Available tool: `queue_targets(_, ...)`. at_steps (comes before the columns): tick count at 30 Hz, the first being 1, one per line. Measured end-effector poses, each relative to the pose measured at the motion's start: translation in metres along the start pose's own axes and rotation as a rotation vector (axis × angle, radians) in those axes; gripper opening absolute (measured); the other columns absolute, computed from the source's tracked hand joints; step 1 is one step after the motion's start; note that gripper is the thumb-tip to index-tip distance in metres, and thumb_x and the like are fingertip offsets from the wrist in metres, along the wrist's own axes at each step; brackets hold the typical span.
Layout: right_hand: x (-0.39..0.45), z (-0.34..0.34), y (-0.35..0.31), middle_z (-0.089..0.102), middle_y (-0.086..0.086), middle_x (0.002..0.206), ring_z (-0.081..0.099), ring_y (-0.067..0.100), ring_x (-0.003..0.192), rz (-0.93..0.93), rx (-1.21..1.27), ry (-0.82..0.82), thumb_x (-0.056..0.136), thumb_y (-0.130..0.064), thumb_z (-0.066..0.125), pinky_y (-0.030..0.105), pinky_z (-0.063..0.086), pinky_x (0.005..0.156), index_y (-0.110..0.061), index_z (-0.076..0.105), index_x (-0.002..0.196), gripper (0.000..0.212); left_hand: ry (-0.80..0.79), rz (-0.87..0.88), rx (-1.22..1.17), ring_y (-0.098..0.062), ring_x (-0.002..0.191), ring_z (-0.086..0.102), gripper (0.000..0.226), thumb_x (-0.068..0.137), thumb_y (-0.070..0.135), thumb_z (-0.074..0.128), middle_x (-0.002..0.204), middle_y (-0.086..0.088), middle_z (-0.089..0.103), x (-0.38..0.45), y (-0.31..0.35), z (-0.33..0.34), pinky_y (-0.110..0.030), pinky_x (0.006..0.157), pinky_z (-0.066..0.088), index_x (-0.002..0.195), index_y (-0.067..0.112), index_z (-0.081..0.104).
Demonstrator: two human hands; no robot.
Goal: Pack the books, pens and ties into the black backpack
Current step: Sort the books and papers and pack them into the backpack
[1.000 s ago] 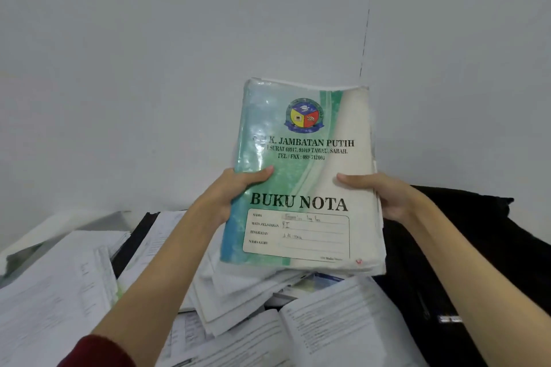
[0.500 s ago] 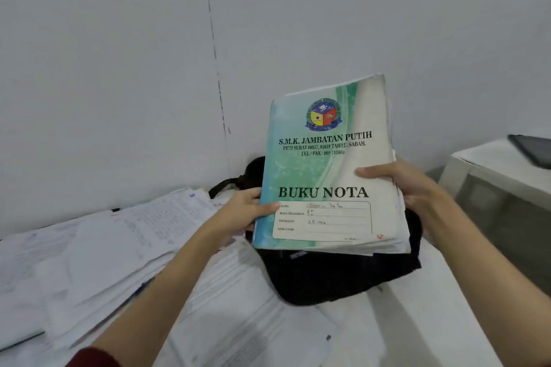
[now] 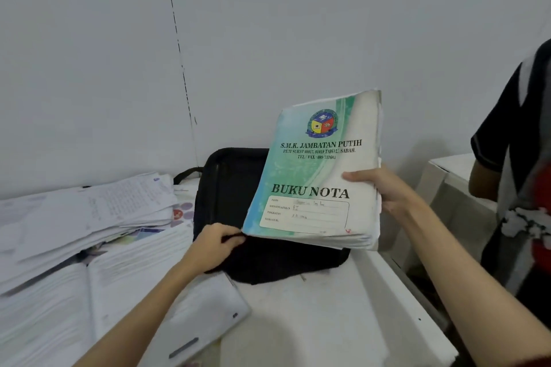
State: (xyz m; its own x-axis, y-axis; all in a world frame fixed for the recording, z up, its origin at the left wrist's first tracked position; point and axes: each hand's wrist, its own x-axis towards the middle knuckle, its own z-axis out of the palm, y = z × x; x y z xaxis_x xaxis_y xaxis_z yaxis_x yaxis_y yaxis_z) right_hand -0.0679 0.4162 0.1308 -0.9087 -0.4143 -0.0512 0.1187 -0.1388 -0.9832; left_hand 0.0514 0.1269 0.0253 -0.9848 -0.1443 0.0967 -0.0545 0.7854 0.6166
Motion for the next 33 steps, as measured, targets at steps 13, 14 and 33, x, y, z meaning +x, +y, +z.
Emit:
queue_targets(13, 0.008, 0.017, 0.033, 0.068, 0.013, 0.099, 0.068, 0.023, 0.074, -0.051, 0.027, 0.29, 0.08, 0.018, 0.054, 0.034, 0.057, 0.07, -0.002, 0.059, 0.105, 0.033, 0.667, -0.45, -0.493, -0.025, 0.073, 0.049, 0.031, 0.094, 0.019, 0.051, 0.074, -0.017, 0.053, 0.054, 0.041, -0.106, -0.032, 0.062, 0.037, 0.066, 0.006, 0.05)
queue_targets(14, 0.011, 0.023, 0.042, 0.066, 0.013, 0.103, 0.065, 0.026, 0.082, -0.052, 0.057, 0.344, 0.081, 0.016, 0.053, 0.036, 0.054, 0.075, -0.004, 0.058, 0.104, 0.031, 0.655, -0.357, -0.37, -0.023, 0.066, 0.042, 0.04, 0.095, 0.02, 0.05, 0.063, -0.011, 0.043, 0.054, 0.055, -0.108, -0.032, 0.056, 0.03, 0.057, 0.011, 0.039)
queue_targets(33, 0.052, 0.083, 0.108, 0.063, 0.01, 0.121, 0.063, 0.028, 0.103, 0.053, 0.442, 0.636, 0.088, 0.001, 0.057, 0.045, 0.055, 0.085, -0.011, 0.053, 0.127, 0.041, 0.537, 0.06, -0.074, -0.018, 0.047, 0.022, 0.051, 0.096, 0.018, 0.047, 0.048, -0.002, 0.022, 0.08, 0.115, -0.12, -0.028, 0.049, 0.019, 0.053, 0.014, 0.021)
